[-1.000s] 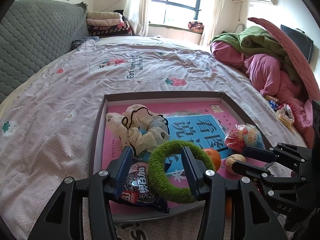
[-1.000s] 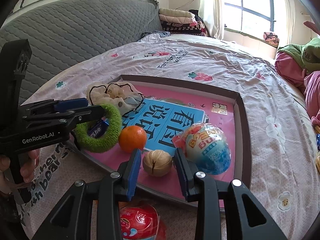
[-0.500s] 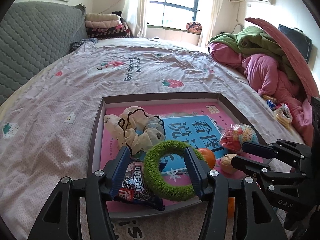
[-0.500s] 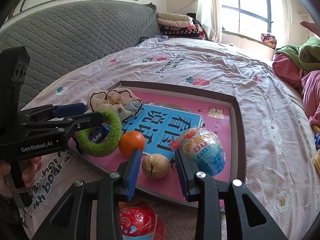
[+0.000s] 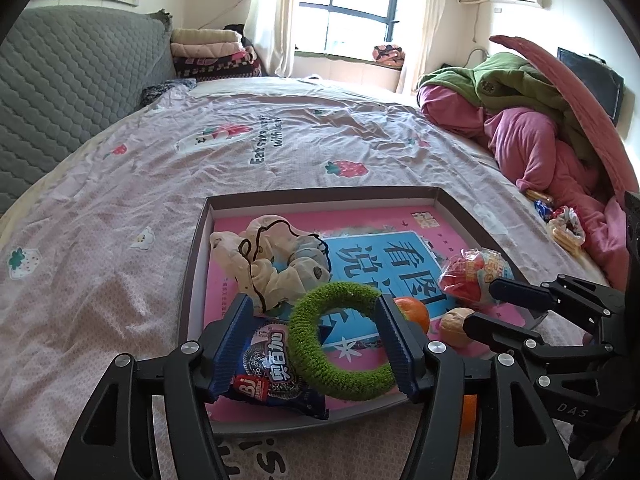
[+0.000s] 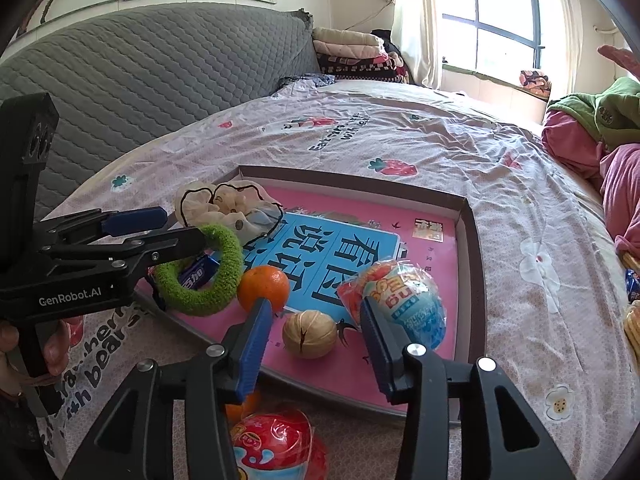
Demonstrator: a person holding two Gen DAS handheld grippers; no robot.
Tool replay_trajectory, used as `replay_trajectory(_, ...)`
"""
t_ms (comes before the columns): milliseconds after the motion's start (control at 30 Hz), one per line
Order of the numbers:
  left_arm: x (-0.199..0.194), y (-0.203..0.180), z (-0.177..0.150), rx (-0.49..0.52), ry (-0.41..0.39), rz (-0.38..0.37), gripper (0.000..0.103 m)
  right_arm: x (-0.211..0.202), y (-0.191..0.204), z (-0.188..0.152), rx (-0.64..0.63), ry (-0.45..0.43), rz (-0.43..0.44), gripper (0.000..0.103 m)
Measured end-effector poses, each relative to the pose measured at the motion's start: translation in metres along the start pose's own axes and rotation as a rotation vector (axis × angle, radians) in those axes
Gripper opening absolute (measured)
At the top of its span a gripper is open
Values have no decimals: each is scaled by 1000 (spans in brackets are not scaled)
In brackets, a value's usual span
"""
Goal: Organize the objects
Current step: 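Lower and release the tan ball into the box with right tool while left tool releases the green ring there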
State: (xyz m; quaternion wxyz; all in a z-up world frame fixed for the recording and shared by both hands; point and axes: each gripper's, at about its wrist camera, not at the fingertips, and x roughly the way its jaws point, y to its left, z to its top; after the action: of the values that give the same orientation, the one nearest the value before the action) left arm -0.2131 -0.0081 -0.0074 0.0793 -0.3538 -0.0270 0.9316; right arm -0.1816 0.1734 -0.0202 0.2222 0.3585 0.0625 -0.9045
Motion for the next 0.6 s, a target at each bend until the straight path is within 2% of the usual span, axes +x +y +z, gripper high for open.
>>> replay_trajectory(267, -3, -1, 0, 0, -7, 9, 71, -3, 1, 1, 0, -11, -5, 47)
replay_trajectory(600, -21, -1, -4, -7, -22, 7, 72, -14, 0, 1, 3, -37, -12, 48)
